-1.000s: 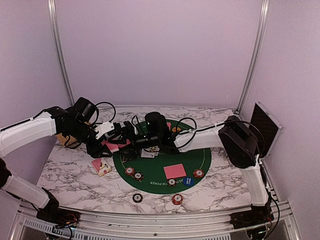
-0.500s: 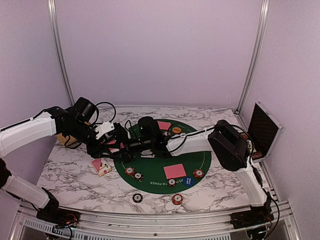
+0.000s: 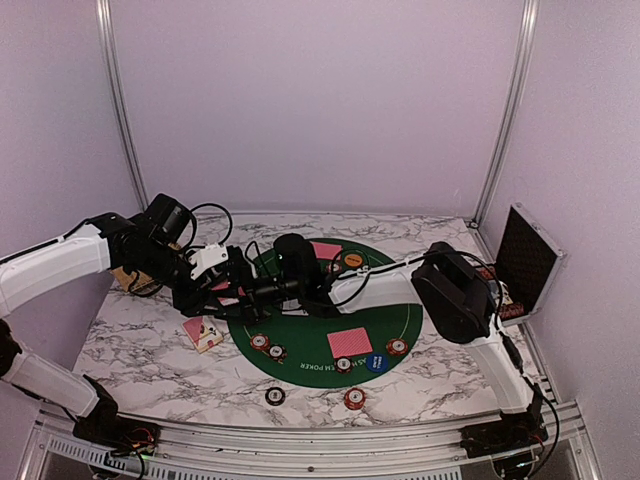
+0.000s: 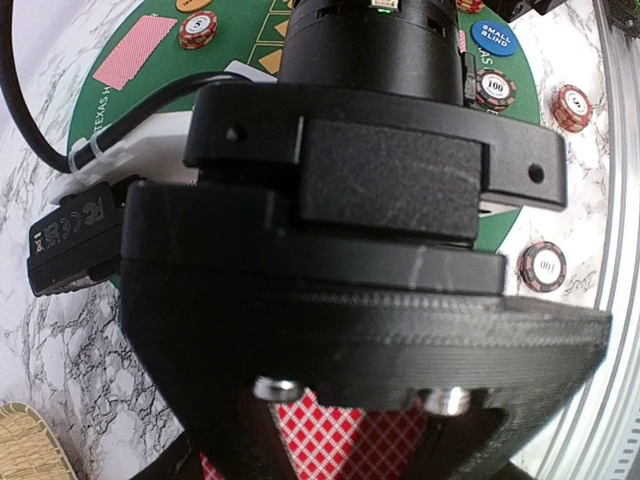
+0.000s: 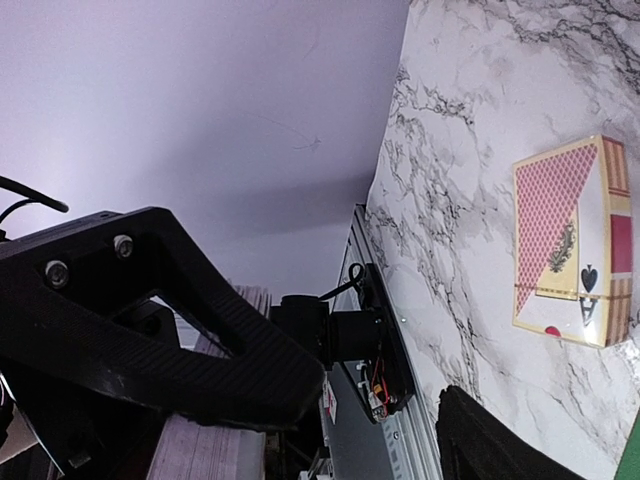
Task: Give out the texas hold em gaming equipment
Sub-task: Pick up the poker card from the face-down deck piles.
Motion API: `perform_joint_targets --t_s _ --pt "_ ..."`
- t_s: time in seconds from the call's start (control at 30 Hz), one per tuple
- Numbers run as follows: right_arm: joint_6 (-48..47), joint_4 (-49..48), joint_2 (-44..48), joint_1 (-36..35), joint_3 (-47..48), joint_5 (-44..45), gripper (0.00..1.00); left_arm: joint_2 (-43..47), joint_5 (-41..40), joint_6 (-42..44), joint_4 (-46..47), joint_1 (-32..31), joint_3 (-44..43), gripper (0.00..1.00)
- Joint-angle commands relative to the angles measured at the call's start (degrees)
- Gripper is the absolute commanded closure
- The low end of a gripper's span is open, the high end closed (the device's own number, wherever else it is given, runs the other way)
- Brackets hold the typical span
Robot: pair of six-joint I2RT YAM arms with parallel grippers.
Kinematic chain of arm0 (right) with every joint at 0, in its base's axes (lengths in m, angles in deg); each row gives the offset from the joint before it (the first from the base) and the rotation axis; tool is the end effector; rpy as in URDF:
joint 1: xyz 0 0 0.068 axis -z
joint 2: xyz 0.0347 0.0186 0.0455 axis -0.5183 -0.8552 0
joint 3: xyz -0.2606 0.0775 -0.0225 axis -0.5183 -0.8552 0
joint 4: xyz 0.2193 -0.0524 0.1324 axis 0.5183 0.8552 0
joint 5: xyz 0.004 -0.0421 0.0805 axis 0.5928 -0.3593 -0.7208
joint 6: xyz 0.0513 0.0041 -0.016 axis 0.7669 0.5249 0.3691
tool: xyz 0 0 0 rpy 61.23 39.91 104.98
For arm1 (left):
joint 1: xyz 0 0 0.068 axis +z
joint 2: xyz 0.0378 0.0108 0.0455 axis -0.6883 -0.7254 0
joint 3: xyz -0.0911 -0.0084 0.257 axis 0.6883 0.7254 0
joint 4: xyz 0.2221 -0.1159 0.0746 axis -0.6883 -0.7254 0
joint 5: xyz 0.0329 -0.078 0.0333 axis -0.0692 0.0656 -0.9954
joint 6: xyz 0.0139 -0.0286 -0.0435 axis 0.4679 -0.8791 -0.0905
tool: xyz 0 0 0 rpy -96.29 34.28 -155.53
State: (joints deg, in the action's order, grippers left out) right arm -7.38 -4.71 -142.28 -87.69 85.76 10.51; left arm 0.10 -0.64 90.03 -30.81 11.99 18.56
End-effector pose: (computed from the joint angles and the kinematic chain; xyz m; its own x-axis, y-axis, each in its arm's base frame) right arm 0.2767 0.4650 0.1727 -0.9623 -0.2511 -0.1049 -0.1248 0.0646 0.9901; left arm 0.2277 -0.1523 0.2768 -0.1791 0.7696 -0.6129 0.9339 0.3289 0.1400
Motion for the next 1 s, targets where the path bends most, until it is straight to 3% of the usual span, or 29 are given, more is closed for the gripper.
perform_joint_targets --t_s 0.0,0.4,0.73,0.97 --pt "-0.2 1.2 0.2 0.5 -0.2 0.5 0.19 2.3 0.9 0.9 0.3 -0.2 1.0 0.98" --pt "-4.8 7.4 4.8 2.7 -4.4 4.7 0.28 2.8 1.4 0.7 0.3 -0.3 1.3 0.98" --pt "-8.3 10.6 8.0 4.0 -6.3 6.2 0.43 2.7 1.3 0.6 0.3 -0.3 1.3 0.98" --pt "-9.2 10.4 10.8 4.6 -7.8 6.1 0.61 2.3 1.0 0.6 0.3 -0.3 1.3 0.98"
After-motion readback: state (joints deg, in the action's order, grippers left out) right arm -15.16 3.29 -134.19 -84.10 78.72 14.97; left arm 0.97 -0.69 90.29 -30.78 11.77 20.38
